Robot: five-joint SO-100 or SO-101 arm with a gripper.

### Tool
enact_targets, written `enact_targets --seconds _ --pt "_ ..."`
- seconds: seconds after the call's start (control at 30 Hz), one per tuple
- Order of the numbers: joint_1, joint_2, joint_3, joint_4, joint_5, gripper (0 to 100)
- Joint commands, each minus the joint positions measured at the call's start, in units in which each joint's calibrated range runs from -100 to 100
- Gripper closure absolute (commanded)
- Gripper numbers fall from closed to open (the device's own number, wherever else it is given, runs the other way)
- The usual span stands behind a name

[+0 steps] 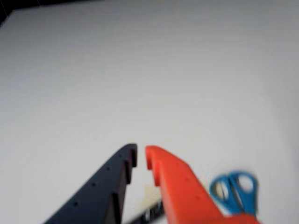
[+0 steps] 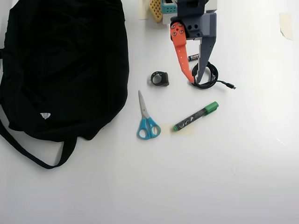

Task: Put the green marker into the black bag

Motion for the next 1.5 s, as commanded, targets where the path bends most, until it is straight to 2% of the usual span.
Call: enact_targets --seconds 0.0,0.13,0.27,0.5,0.77,1.47 --pt "-0.16 6.94 -12.90 -2.86 0.41 98" --pt "-0.01 13.00 -17.76 -8.54 0.67 98" --pt "-0.24 16.24 -16.95 -17.67 4.50 98" --pt "0.06 22.71 -18.03 -24.91 4.45 98" --pt "0.36 27.19 -22.88 -25.17 4.45 98" --pt "0.06 25.86 -17.67 -25.08 4.40 98"
